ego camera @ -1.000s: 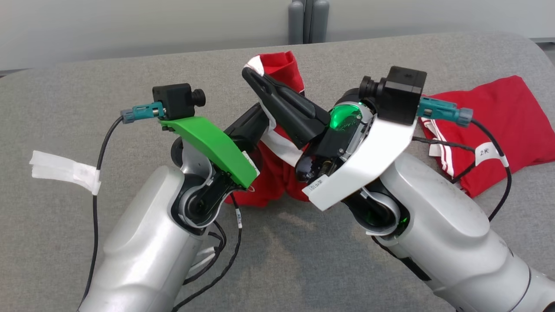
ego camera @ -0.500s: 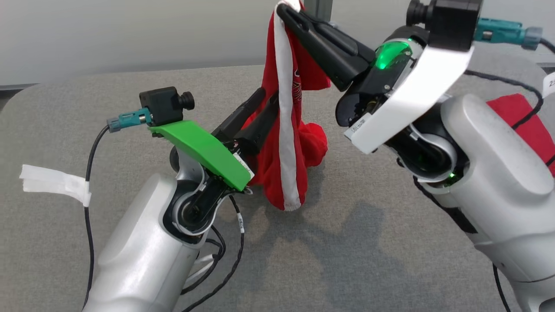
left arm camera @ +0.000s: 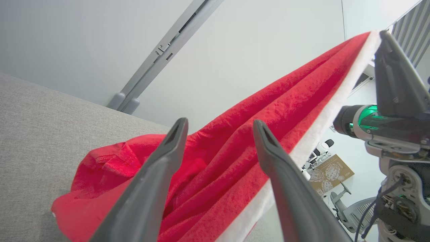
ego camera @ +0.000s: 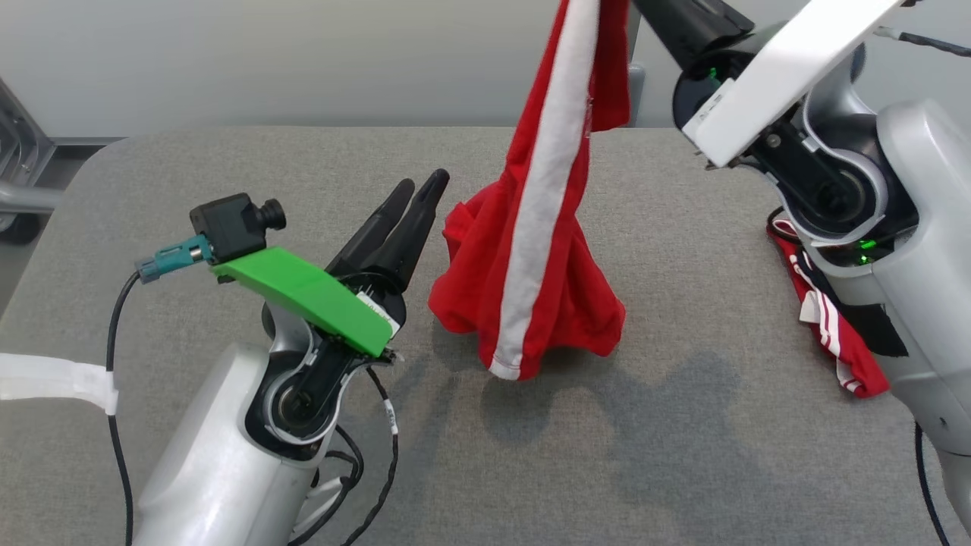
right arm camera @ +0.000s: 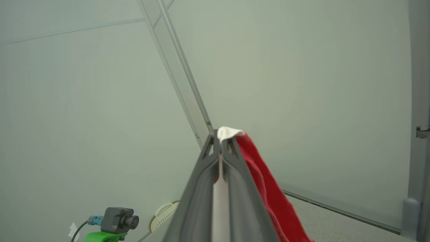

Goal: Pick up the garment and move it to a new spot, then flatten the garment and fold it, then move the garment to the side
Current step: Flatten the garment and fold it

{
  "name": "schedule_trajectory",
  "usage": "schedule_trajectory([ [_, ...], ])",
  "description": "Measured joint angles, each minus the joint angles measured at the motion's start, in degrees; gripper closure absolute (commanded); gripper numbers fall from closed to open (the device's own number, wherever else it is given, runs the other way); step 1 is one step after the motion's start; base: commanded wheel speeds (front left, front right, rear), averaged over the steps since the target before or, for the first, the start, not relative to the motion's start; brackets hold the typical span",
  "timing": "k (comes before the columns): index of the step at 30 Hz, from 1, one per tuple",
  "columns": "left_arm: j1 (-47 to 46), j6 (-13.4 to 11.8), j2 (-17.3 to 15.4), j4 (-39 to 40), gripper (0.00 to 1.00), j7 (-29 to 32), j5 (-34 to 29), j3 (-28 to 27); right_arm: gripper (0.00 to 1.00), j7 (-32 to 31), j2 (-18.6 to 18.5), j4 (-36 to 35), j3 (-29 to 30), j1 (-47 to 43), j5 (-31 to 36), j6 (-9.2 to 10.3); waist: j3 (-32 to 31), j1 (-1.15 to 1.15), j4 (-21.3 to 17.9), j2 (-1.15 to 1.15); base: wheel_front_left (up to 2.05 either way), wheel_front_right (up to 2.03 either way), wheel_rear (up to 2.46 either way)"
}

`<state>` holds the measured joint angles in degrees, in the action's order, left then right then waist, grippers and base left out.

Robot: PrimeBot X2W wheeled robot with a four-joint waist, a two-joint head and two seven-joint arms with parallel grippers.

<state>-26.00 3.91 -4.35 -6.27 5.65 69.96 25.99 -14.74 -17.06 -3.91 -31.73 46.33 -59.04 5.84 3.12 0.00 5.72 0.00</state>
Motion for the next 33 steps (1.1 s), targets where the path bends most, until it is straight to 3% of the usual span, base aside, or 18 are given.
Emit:
schedule_trajectory([
  [2,1.1,-0.8,-0.6,0.4,0.00,-0.2,0.0,-0.4,1.00,-0.9,-1.4,2.7,0.9,-0.8,0.0,1.23,-0.2,0.00,0.3,0.00,0.00,0.00,0.00],
  [9,4.3,-1.8,-0.4,1.6,0.00,1.3,0.3,2.6,1.00,-3.6,-7.0,12.2,1.1,-10.2,1.3,1.35,0.3,0.00,0.5,0.00,0.00,0.00,0.00],
  [13,6.8,-1.8,0.0,1.5,0.00,3.2,0.5,6.7,1.00,-3.6,-8.5,15.6,0.9,-13.7,3.5,1.35,1.3,0.00,0.6,0.00,0.00,0.00,0.00],
  [23,11.4,-0.9,-2.0,-0.8,0.00,9.4,-3.8,18.2,1.00,0.7,-6.7,18.4,4.0,-15.9,4.2,1.36,4.2,0.00,-0.2,0.00,0.00,0.00,0.00],
  [33,11.6,-1.3,-0.7,-7.5,0.00,5.9,-8.2,18.6,1.00,3.7,-4.1,17.8,7.2,-10.3,6.3,1.40,7.8,0.00,-1.8,0.00,0.00,0.00,0.00],
])
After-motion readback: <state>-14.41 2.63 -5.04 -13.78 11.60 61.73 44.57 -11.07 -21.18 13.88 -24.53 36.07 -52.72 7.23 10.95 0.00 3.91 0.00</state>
